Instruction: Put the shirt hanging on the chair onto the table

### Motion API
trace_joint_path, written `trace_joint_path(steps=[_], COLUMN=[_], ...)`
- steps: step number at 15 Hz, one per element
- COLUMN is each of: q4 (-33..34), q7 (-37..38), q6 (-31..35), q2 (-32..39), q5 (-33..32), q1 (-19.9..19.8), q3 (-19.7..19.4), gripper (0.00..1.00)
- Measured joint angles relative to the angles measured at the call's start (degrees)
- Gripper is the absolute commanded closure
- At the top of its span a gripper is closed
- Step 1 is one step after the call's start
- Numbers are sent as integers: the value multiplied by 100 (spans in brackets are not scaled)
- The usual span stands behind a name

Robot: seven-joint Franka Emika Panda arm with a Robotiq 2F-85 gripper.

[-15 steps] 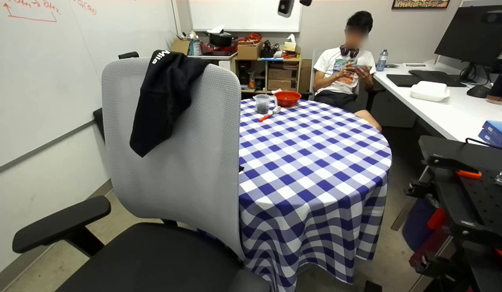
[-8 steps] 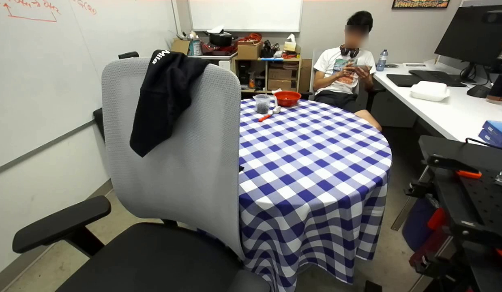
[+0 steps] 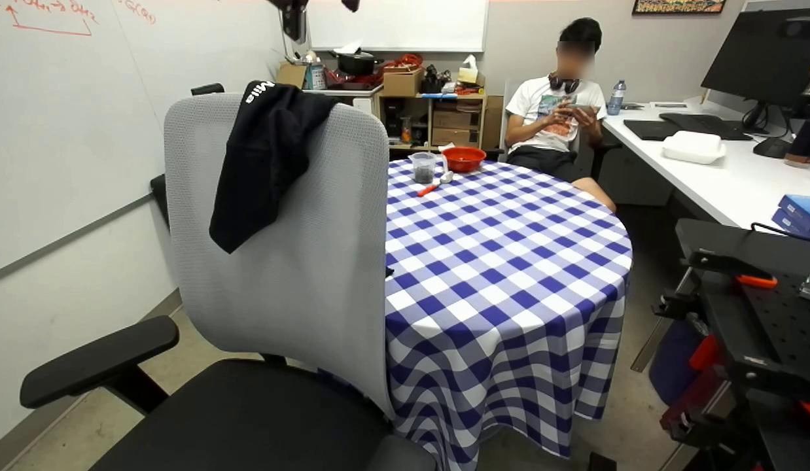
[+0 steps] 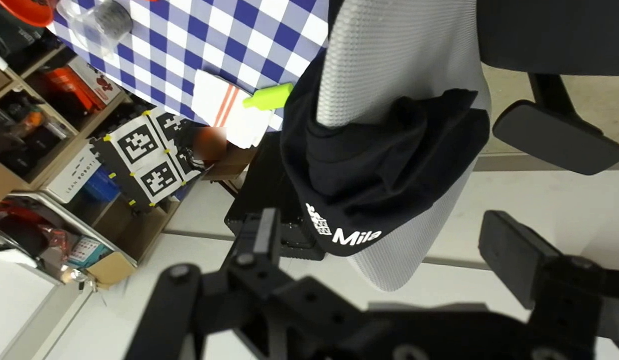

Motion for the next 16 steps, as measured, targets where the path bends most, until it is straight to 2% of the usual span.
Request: trace_joint_path(steps=[8,16], q4=[1327,2663], q7=[-36,-138], q6=[-433,-990], q2=[1346,2632], q5=[-444,-394], q1=[640,741], q3=[-440,-632], gripper=[0,0])
